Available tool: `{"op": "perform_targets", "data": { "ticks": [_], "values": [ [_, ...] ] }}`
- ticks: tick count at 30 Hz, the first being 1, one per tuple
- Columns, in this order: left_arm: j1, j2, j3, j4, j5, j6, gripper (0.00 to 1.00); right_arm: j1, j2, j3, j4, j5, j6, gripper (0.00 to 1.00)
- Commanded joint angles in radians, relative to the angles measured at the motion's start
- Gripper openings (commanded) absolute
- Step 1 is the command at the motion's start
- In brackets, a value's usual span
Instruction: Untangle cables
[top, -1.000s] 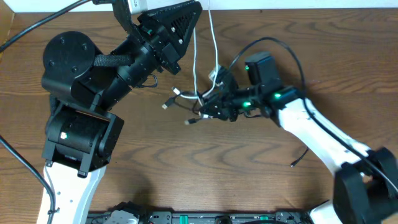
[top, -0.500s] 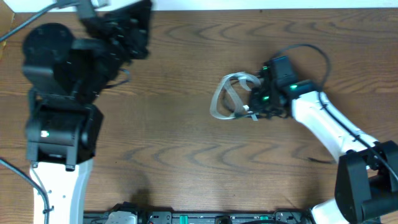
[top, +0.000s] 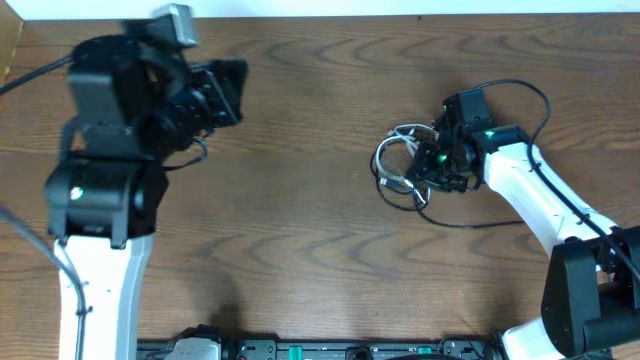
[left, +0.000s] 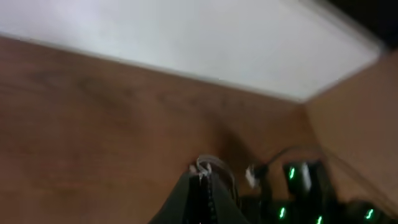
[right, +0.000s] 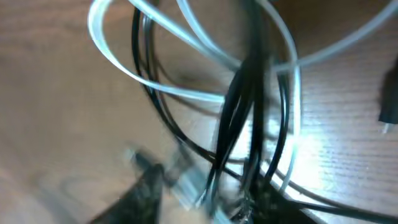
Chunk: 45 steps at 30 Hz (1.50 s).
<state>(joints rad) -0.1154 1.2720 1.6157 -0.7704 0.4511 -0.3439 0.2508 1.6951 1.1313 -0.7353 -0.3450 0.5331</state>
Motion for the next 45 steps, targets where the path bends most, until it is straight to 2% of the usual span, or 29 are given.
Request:
{"op": "perform_targets", "data": {
  "ticks": [1,4,8,14,15,20,22,25,32,45],
  "values": [
    [-0.063,0.055,0.011,-0.043,0.032,0.107,0.08,0.023,-0.002,0.083,-0.048,0.007,-0.007,0.53],
    [-0.126,0.103,0.011,-0.064,0.032,0.139,0.1,0.021,-0.002,0.145,-0.104,0.014,-0.012,0.64],
    [-0.205,0.175,0.011,-0.082,0.031,0.157,0.16,-0.023,-0.003,0.202,-0.149,0.014,-0.011,0.66],
    [-0.319,0.308,0.01,-0.091,0.031,0.157,0.17,-0.175,-0.003,0.209,-0.176,0.013,-0.027,0.68],
    [-0.338,0.332,0.01,-0.09,0.031,0.156,0.21,-0.21,-0.003,0.209,-0.181,0.013,-0.038,0.68],
    [-0.439,0.46,0.01,-0.063,0.031,0.156,0.29,-0.345,-0.003,0.209,-0.211,0.007,-0.119,0.73],
    [-0.483,0.523,0.01,-0.025,0.031,0.158,0.36,-0.375,-0.003,0.209,-0.227,-0.006,-0.158,0.73],
    [-0.523,0.591,0.01,0.036,0.031,0.161,0.41,-0.389,-0.003,0.209,-0.243,-0.005,-0.182,0.73],
    [-0.573,0.739,0.01,0.165,0.021,0.167,0.41,-0.379,-0.002,0.208,-0.257,-0.005,-0.217,0.73],
    [-0.598,0.859,0.01,0.182,-0.065,0.161,0.41,-0.373,-0.002,0.208,-0.264,-0.005,-0.228,0.73]
  ]
}}
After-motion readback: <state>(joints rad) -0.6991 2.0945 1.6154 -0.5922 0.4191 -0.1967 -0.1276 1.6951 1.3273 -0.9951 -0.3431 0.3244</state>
